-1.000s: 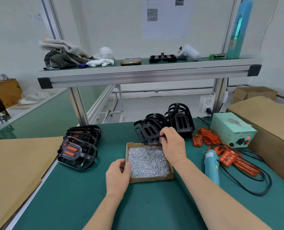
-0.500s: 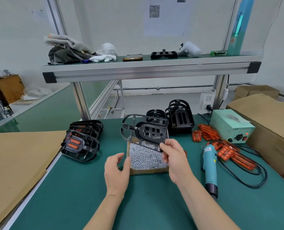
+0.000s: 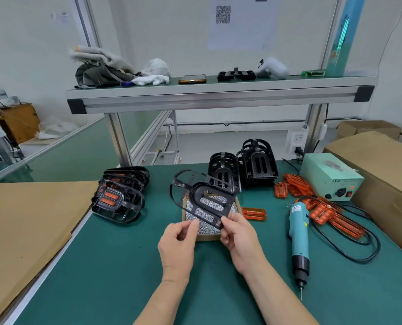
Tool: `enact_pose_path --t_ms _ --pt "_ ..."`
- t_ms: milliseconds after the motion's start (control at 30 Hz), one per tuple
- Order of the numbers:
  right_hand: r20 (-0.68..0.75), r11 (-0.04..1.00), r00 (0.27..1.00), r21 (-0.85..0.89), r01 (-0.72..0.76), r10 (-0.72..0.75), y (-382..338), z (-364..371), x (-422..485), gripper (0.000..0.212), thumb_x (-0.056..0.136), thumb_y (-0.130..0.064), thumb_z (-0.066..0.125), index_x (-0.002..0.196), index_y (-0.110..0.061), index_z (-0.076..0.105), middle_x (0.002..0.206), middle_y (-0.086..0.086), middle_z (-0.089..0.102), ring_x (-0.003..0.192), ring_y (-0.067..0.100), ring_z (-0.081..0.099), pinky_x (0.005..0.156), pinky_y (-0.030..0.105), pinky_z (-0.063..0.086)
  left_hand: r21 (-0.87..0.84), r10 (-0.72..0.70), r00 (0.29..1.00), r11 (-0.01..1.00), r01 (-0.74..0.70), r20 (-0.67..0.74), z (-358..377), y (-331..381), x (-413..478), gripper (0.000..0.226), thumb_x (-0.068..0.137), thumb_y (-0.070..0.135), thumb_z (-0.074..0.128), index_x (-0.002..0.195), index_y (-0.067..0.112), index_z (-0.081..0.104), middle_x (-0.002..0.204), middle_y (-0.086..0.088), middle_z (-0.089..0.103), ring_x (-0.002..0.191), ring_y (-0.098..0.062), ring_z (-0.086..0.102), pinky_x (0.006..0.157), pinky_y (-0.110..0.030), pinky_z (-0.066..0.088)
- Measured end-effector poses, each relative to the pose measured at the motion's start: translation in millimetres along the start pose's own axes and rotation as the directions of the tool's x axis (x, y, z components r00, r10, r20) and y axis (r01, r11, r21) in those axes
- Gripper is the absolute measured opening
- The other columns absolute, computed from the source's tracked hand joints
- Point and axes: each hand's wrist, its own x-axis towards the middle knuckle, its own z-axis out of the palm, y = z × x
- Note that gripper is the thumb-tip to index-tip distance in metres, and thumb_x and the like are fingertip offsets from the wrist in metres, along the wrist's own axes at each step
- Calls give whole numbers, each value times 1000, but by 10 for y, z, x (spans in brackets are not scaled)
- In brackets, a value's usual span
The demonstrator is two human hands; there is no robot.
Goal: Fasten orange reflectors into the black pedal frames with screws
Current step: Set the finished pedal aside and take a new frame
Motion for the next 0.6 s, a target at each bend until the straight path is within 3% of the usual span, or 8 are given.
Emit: enact_pose_path --t_ms 167,233,333,467,600 --pt "50 1000 999 12 -13 13 20 29 -94 24 102 1 47 82 -13 47 57 -5 51 51 9 42 50 20 31 -53 -118 993 992 117 -19 78 136 26 14 80 31 80 87 25 69 77 9 71 72 1 65 64 -7 45" --pt "70 998 997 61 -31 26 39 36 -124 20 102 2 46 87 -10 50 63 -3 54 51 8 42 49 19 31 -94 -155 988 984 152 -23 92 174 32 23 80 27 79 93 22 62 74 3 71 65 -7 66 58 -16 48" --pt "99 987 994 147 -63 49 60 35 -162 15 101 3 46 92 -8 53 72 1 58 50 8 44 48 19 32 -199 -167 986 966 166 9 104 187 41 29 84 18 77 102 16 55 66 -3 71 53 -8 64 48 -17 47" --pt "105 994 994 100 -51 40 25 5 -195 20 101 2 46 86 -11 51 65 -1 57 48 8 41 48 20 29 -302 -185 982 934 189 42 79 174 27 33 87 16 74 111 16 51 69 -6 70 56 -12 66 51 -22 52" --pt "77 998 996 30 -54 52 -13 -41 -202 27 99 3 47 79 -14 44 57 -4 46 46 8 37 46 20 25 -294 -190 982 938 183 5 -6 135 58 37 91 17 70 120 5 51 72 -5 67 58 -11 64 52 -25 50"
